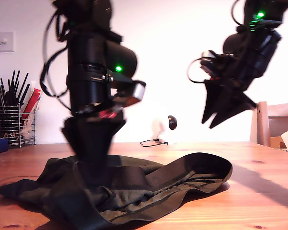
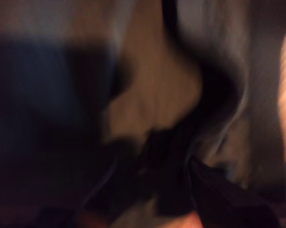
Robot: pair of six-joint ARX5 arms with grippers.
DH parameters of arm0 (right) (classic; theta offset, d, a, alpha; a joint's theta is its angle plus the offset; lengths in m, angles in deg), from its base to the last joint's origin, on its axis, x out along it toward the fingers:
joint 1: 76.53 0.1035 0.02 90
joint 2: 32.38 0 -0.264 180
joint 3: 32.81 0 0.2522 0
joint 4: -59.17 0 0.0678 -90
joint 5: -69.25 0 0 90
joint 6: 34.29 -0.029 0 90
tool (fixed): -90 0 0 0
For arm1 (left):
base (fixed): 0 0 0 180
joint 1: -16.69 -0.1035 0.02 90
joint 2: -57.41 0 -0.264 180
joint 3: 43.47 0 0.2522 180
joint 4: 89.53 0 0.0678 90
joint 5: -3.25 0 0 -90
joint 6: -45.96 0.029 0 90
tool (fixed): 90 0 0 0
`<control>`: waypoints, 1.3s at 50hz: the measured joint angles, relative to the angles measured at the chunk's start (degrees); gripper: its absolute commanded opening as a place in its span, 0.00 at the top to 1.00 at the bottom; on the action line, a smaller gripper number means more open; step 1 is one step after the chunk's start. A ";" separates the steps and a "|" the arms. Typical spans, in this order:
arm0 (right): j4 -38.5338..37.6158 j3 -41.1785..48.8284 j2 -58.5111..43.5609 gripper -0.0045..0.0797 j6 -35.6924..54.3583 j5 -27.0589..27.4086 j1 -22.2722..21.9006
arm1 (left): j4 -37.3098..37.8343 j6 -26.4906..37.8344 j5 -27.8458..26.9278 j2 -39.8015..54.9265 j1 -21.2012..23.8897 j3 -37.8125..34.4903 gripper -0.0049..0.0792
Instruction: Fold the underwear in front of you. After folding it, place it to the right side.
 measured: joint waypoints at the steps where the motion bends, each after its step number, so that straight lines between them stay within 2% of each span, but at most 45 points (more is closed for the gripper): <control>1: -0.26 0.00 0.00 0.72 0.00 -0.02 0.39 | -0.04 -0.02 -0.63 0.00 -0.24 0.00 0.46; 3: -0.87 0.00 0.00 0.72 0.00 -0.02 1.09 | -0.33 -0.02 -1.42 0.00 -0.57 0.00 0.48; 5: -1.09 0.00 0.00 0.72 0.00 -0.02 1.66 | -1.16 -0.02 -1.64 0.00 -0.92 0.00 0.54; 7: -1.05 0.00 0.00 0.72 0.00 -0.02 2.10 | -2.43 0.00 -1.60 0.00 -1.22 0.00 0.64; 12: -1.05 0.00 0.00 0.77 0.00 0.04 3.37 | -7.37 0.00 -2.03 0.00 -2.54 0.00 0.98; 21: -2.34 0.00 0.00 0.81 0.22 0.09 5.05 | -13.33 0.15 -3.82 0.00 -4.85 0.00 0.97; 29: -2.60 0.00 0.00 0.97 0.22 0.11 5.97 | -13.92 0.35 -4.52 0.00 -6.91 0.00 0.97; 41: -7.26 0.00 0.00 0.96 0.39 0.22 8.11 | -15.54 1.38 -9.84 0.26 -9.75 0.00 0.97; 50: -7.04 0.00 -0.44 0.96 0.42 0.28 9.57 | -15.43 1.66 -14.10 1.20 -10.78 0.00 0.97; 59: -7.45 0.00 -1.77 0.96 0.42 1.53 10.64 | -14.32 2.12 -15.17 3.80 -10.88 0.00 0.97; 65: -7.43 0.00 -1.86 0.96 0.42 1.57 10.64 | -15.74 2.14 -13.35 5.66 -10.88 0.00 0.97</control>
